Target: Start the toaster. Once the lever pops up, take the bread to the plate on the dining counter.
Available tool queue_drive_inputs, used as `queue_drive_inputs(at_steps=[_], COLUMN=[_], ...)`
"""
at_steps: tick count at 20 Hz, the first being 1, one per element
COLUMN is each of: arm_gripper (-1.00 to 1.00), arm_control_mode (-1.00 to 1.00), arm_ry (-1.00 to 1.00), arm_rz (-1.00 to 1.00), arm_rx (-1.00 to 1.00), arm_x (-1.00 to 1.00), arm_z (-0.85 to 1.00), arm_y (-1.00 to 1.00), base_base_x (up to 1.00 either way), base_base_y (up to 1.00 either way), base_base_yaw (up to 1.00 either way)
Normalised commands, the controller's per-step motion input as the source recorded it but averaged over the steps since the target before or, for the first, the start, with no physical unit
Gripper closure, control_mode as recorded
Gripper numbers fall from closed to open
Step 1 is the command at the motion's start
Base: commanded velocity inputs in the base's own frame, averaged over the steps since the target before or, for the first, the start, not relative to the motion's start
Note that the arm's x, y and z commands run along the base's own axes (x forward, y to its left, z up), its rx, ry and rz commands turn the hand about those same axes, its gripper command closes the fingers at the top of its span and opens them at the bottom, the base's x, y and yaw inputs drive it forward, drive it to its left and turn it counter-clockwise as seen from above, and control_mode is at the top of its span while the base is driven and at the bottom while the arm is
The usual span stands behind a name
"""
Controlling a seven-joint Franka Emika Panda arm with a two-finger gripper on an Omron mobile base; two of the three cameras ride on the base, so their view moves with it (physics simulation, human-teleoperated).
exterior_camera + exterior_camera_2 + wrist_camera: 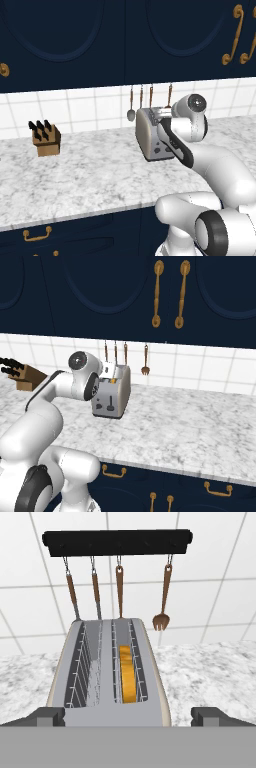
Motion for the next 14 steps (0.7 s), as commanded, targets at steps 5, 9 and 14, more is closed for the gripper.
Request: queue_drive_inputs(at_steps=[5, 9, 14], arm_gripper=[-1.0, -1.0, -1.0], arm_control_mode=[-1.0, -1.0, -1.0], arm_ry=[0.0, 0.0, 0.0], arm_rz=[0.0, 0.0, 0.0], arm_rx=[0.0, 0.0, 0.0], arm_x=[0.0, 0.0, 0.0], arm_z=[0.0, 0.0, 0.0], arm_y=[0.0, 0.0, 0.0], base_base_x=[0.0, 0.0, 0.0], base_base_y=[0.0, 0.0, 0.0], base_base_yaw=[0.0, 0.0, 0.0])
